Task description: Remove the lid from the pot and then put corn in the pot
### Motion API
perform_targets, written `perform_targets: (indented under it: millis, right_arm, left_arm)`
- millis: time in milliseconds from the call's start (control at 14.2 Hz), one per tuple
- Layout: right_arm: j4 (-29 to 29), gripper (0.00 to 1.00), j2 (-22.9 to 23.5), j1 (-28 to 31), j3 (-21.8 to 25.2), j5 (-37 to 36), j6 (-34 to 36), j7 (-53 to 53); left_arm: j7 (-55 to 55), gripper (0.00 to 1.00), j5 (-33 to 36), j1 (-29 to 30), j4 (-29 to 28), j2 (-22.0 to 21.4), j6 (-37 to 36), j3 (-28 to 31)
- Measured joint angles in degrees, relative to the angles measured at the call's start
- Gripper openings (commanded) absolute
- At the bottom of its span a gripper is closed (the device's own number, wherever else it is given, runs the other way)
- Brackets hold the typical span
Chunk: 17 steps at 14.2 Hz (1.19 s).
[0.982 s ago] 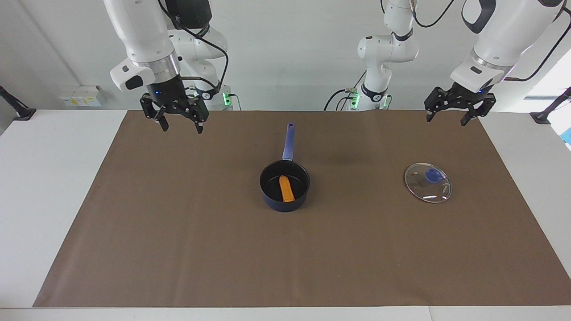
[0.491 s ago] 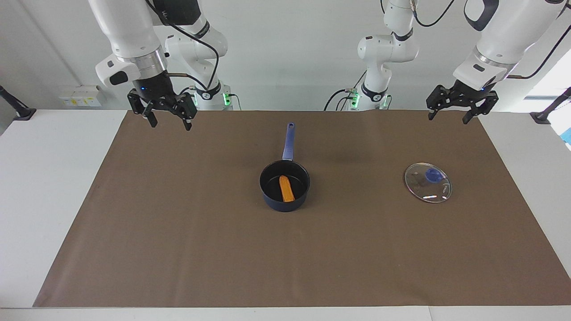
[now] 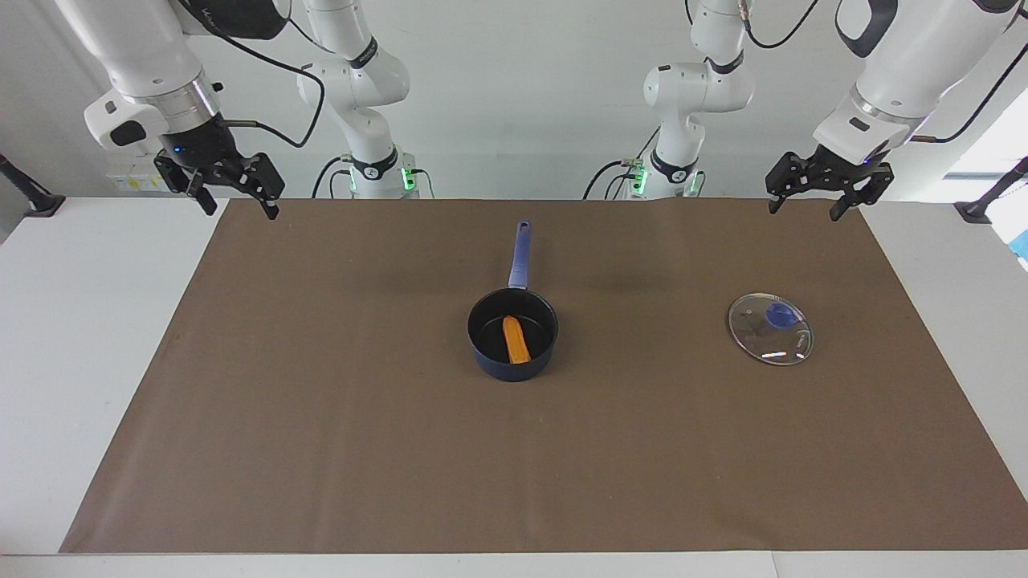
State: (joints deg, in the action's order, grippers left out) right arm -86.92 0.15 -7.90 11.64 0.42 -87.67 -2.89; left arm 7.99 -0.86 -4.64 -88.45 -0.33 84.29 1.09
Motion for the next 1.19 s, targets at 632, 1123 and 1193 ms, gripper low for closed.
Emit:
perform_targets:
  millis: [632,1123,1193]
  right_arm:
    - [-2.1,1.00,-1.9,0.1,0.2,0.0,3.1,0.0]
    - [-2.1,1.00,-2.0,0.0,-0.1,-0.6,-0.1,1.0]
    - [-2.1,1.00,-2.0,0.0,0.0,-0.6,-0.5,1.0]
  left_arm:
    - [0.9,1.00,0.1,0.5,3.1,1.5,-1.0,0.0]
    - [2.2,1.00,0.2,0.6,3.1,1.6,-1.0,0.0]
    - [2.2,1.00,0.2,0.6,3.1,1.6,-1.0,0.0]
